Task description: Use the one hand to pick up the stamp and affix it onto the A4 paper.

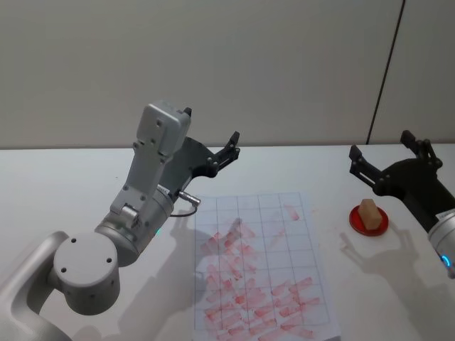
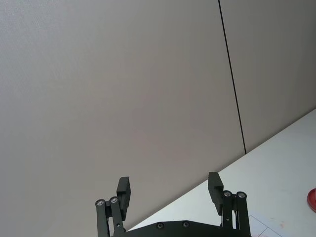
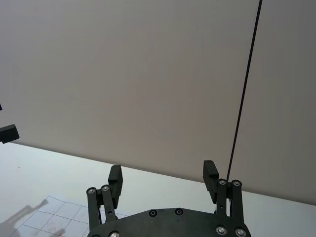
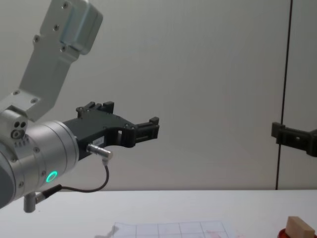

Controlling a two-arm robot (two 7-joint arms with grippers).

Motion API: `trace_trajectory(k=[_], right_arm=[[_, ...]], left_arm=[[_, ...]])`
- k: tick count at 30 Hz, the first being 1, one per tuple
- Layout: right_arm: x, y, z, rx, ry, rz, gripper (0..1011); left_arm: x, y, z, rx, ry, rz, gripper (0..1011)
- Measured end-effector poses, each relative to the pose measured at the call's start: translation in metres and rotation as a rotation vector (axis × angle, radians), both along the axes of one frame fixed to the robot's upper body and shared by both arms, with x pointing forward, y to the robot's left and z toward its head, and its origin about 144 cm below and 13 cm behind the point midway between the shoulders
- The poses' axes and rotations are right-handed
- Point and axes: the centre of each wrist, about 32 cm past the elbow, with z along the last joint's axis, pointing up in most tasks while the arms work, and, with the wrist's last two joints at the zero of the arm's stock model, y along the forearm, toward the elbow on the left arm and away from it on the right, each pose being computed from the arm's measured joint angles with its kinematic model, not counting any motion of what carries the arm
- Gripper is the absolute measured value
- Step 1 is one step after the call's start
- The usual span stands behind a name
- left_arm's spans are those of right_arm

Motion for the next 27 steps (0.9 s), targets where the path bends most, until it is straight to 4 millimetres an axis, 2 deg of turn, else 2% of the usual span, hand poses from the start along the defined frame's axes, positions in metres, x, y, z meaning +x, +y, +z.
trace_trajectory(k=[27], right_arm=[[0.0002, 0.0007, 0.0001, 0.001, 0.001, 0.000, 1001]], left_arm=[[0.0000, 0.0000, 0.0000, 0.000, 0.000, 0.000, 1001]])
